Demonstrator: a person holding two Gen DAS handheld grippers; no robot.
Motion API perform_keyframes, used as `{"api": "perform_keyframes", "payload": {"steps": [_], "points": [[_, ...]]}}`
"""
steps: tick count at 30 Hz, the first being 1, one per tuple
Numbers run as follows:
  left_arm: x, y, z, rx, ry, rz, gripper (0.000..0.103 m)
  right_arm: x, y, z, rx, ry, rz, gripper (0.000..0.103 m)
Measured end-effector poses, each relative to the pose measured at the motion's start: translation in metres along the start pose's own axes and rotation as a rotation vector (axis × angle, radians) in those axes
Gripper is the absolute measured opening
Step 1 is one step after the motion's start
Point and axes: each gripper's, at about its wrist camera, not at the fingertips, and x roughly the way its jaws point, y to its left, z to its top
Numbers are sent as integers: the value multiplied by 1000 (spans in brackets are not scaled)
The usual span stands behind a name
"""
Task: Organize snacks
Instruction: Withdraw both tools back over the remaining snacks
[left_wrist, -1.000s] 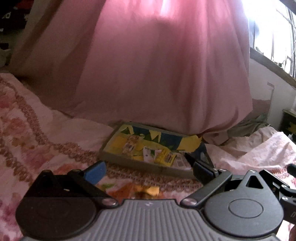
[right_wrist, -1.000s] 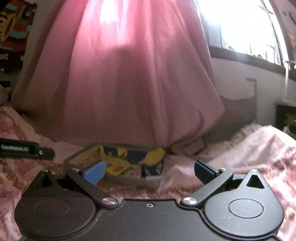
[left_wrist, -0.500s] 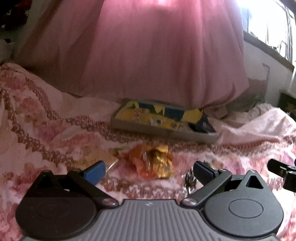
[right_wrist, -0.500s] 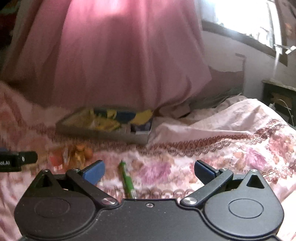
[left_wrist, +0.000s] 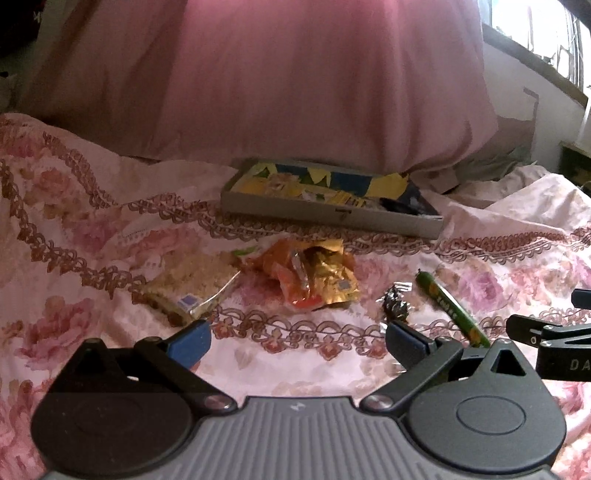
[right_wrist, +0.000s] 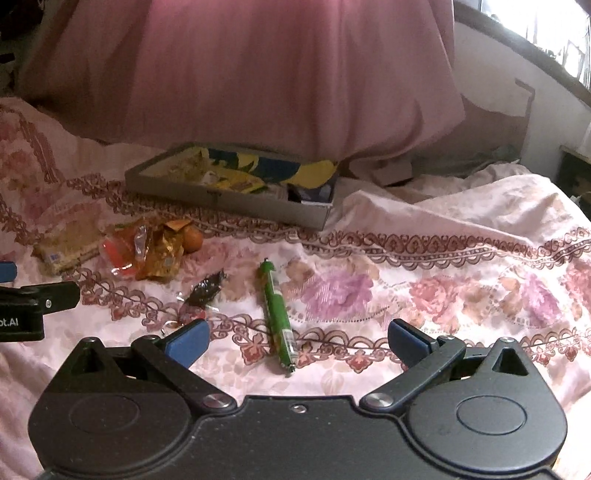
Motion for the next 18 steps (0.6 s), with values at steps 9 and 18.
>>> {"api": "perform_keyframes", "payload": {"steps": [9, 18], "points": [[7, 2, -5, 31, 19, 28, 103, 6, 5, 1, -30, 33, 24, 102], [11, 3, -7, 44, 32, 42, 103, 11, 7, 4, -32, 59, 79, 102]]}}
